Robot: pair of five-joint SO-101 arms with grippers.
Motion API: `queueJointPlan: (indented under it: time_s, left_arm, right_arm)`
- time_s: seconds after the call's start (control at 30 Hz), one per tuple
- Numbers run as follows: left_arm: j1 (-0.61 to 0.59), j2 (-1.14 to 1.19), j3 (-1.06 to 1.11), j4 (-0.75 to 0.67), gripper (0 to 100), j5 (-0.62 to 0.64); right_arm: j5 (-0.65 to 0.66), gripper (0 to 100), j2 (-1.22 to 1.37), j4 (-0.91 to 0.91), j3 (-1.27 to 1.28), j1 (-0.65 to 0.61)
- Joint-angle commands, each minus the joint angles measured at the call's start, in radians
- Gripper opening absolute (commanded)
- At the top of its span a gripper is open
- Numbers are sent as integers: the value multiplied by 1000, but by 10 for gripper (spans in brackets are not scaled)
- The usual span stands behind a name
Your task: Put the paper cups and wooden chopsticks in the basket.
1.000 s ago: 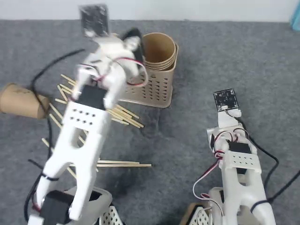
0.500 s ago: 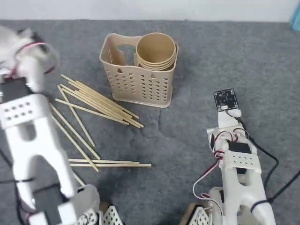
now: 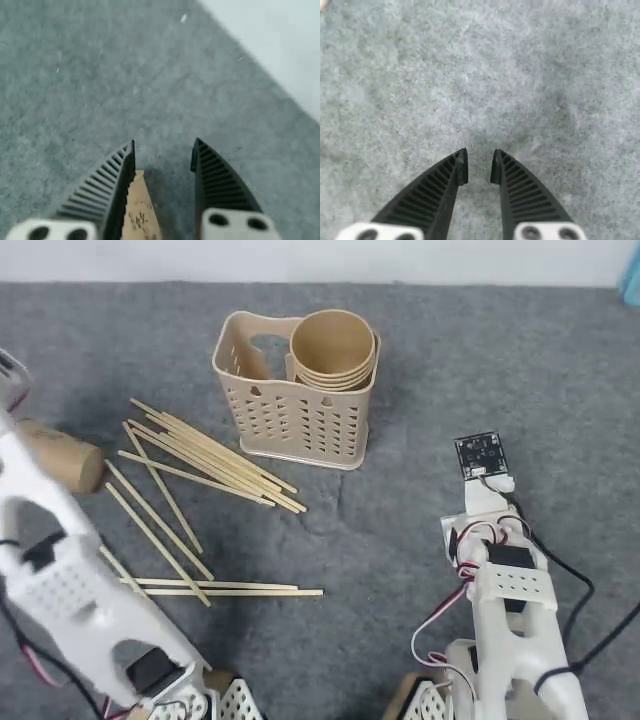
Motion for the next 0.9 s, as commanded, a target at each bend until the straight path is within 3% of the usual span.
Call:
queueJointPlan:
  time_s: [0.0,0.3,0.57,0.77,0.87]
  left_arm:
    - [-5,198,-357,138,181,-44]
    - [-9,623,-1021,578,181,-46]
    - [-54,578,-947,695,173,-87]
    - [-74,499,-937,697,63,-181]
    - [-68,433,-828,697,44,-203]
  right_arm:
    - [21,91,-33,-10,-11,-7]
    - [21,91,-33,-12,-9,-7]
    - [21,91,-33,-12,-9,-7]
    - [21,91,-33,-16,-9,-7]
    - [21,91,-33,-16,-9,-7]
